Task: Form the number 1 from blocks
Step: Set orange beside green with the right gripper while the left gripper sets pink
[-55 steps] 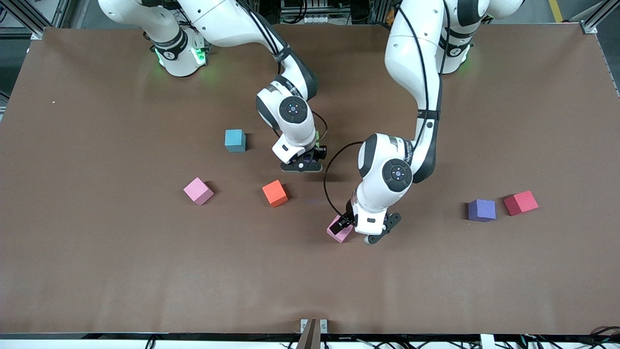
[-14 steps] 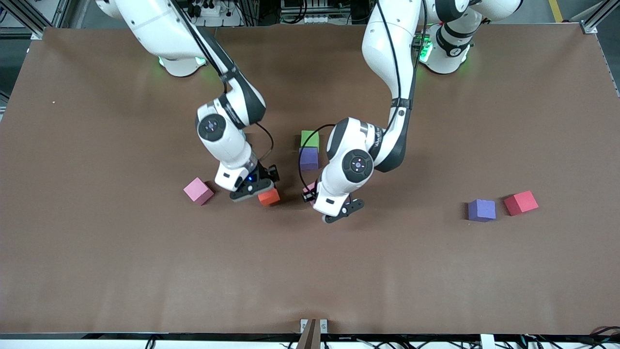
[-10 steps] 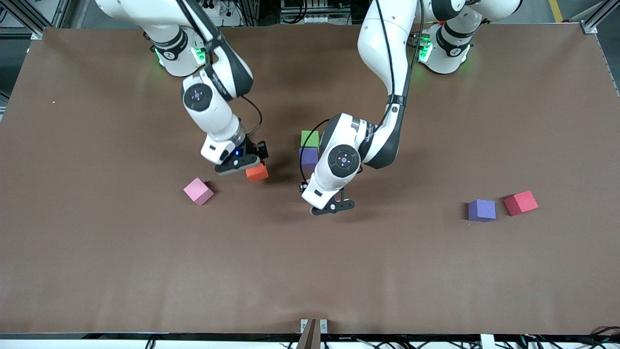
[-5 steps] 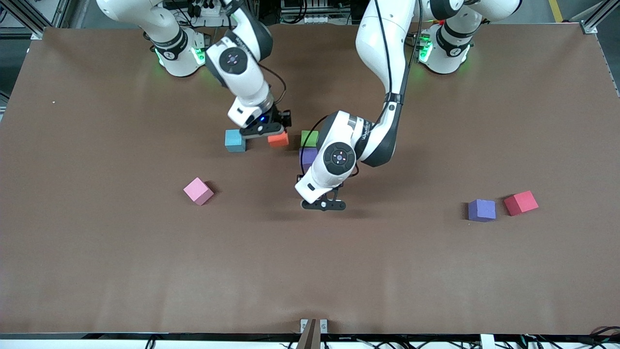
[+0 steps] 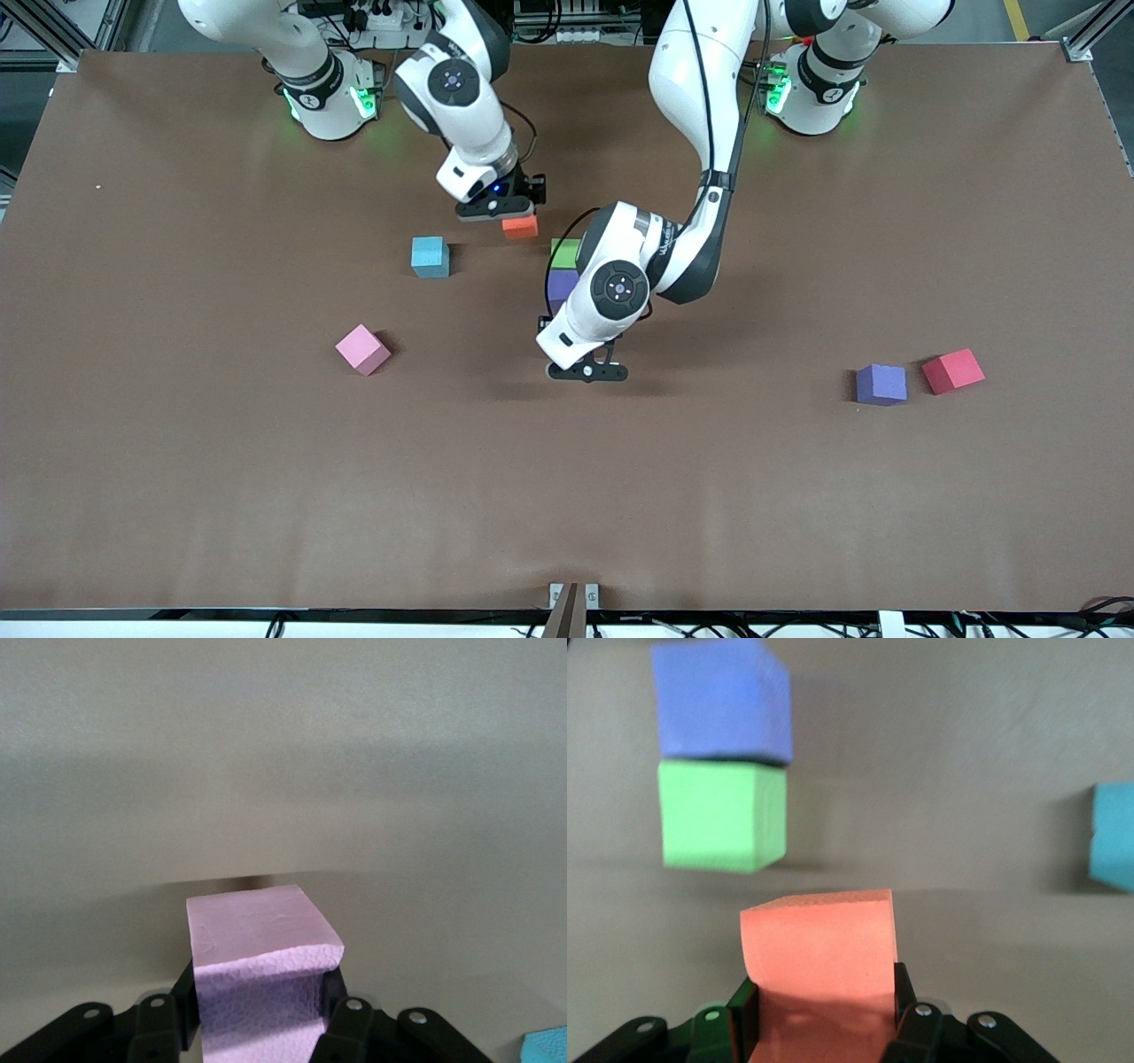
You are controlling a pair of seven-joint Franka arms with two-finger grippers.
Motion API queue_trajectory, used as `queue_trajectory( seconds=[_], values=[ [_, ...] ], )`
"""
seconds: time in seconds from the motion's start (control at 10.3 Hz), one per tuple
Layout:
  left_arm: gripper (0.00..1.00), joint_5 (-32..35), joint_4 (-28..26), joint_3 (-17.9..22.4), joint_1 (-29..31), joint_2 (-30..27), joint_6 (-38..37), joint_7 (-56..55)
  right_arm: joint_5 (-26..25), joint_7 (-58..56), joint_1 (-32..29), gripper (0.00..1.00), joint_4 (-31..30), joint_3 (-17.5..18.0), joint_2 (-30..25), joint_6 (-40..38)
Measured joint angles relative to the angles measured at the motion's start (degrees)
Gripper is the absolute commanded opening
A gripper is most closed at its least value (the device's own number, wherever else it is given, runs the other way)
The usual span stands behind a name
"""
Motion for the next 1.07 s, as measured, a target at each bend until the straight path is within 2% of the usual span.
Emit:
queue_trajectory(
  seconds=[0.29,0.68,1.07],
  values=[
    [0.0,-0.29,-0.61,-0.82,-0.05,0.09,0.01,0.0,0.0,1.99,3.15,0.41,-0.14,0.11,0.06,0.1],
    [0.0,-0.33,-1.31,-1.66,-0.22,0.24,1.65,0.01,0.0,2.41,3.21,0.4,-0.08,0.06,3.16,4.97],
    [0.0,-0.76,-2.14,-2.36,-0.85,0.28,2.99,0.01,0.0,7.34,4.08,0.4,1.42,0.06,4.57,5.31]
  ],
)
